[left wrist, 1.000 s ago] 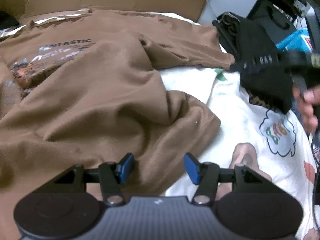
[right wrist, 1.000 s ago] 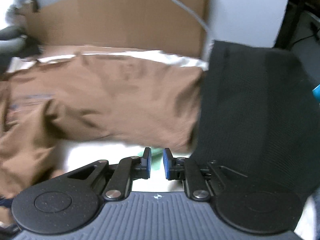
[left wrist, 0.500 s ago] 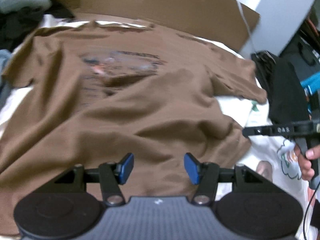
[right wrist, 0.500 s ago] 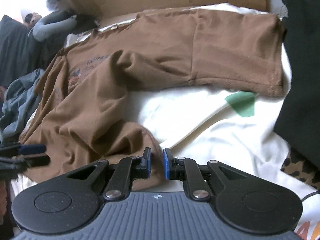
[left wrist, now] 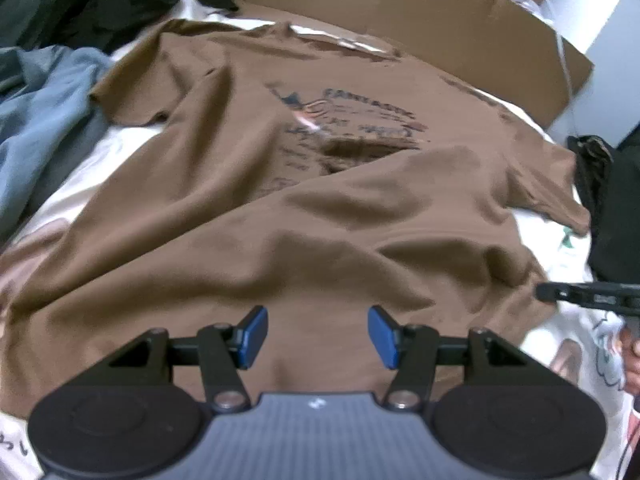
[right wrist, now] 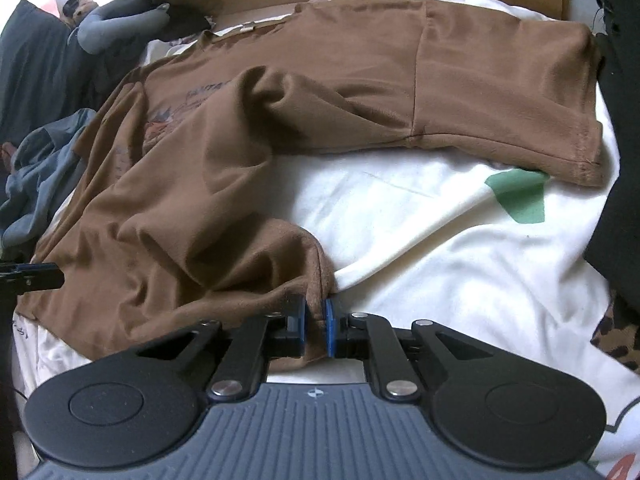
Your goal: Fold clothes
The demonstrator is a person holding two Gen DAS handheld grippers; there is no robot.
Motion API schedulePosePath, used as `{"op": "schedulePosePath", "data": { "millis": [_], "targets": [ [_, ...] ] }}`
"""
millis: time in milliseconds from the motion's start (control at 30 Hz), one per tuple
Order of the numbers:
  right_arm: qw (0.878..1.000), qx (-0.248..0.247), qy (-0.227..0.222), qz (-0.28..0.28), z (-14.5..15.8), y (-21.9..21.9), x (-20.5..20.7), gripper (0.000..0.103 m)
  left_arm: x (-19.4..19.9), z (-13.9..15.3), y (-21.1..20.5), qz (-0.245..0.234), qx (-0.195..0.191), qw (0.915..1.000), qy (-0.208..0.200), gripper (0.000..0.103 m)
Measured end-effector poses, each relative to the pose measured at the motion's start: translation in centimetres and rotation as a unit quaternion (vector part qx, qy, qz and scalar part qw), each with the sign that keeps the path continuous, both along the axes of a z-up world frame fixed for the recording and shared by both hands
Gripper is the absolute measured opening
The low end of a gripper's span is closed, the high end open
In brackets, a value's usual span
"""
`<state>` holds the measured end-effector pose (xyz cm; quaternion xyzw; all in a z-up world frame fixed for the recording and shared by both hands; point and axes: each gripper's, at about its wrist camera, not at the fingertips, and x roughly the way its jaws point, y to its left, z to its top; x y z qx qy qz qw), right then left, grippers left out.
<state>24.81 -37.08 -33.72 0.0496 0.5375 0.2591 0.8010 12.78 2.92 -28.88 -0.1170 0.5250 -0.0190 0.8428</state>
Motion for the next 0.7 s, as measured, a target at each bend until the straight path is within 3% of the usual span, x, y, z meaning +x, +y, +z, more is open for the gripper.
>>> {"op": "schedulePosePath", "data": {
  "millis": [433, 700],
  "targets": [
    [1.0, -0.007, 0.015, 0.008, 7.4, -1.7, -4.7, 0.006, -1.6, 3.8, 9.8, 0.099, 0.022, 0.9948, -0.006, 0.058],
    [0.998, -0.023, 0.008, 0.052, 12.8, -0.8, -7.8, 0.006, -1.8, 9.9, 14.8, 0.078, 0.044, 0.9954, -0.034, 0.058]
  ]
}}
